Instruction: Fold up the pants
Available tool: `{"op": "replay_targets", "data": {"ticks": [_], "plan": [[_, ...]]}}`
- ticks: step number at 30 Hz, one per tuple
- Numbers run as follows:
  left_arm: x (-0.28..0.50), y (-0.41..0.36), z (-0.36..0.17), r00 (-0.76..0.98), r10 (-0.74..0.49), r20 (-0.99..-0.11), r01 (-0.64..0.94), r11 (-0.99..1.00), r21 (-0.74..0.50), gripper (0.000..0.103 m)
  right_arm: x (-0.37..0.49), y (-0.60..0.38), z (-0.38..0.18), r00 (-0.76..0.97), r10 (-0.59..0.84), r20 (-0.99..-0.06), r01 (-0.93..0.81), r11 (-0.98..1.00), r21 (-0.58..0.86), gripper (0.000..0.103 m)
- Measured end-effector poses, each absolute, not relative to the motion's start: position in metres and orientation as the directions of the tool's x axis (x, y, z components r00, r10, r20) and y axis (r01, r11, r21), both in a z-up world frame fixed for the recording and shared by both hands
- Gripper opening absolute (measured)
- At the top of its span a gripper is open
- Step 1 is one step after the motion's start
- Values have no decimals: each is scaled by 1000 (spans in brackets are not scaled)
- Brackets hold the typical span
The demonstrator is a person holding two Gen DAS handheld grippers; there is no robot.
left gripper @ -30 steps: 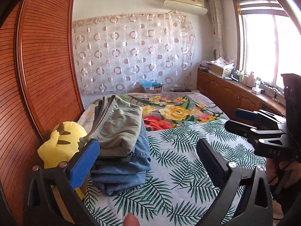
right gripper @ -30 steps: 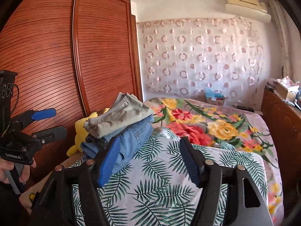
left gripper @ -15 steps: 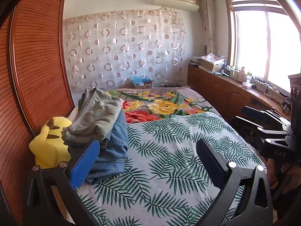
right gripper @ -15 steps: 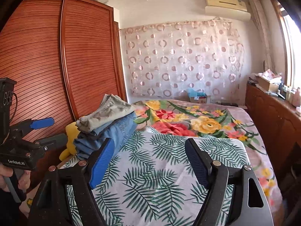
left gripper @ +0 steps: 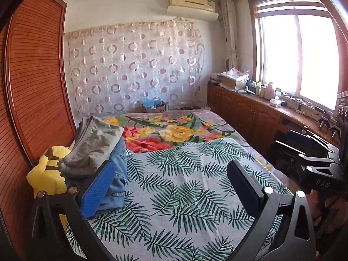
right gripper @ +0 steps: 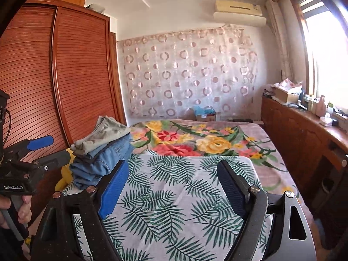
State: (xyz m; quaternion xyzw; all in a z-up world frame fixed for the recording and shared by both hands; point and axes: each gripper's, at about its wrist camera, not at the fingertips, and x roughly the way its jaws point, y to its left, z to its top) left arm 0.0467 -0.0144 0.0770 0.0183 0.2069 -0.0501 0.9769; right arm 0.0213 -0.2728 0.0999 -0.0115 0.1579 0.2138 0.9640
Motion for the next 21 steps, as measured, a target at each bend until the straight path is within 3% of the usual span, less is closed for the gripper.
{"op": "replay_targets", "data": {"ticks": [8,21], "plan": [[26,-14,91,931,-71,-358,81,997,16,103,-11,-268,99,882,384,-271,-386,921,50,84],[21,1,89,935,-32,-353,36,999,3,103,-12,-271,89,882,385,-270,-385,921,57,84]]}}
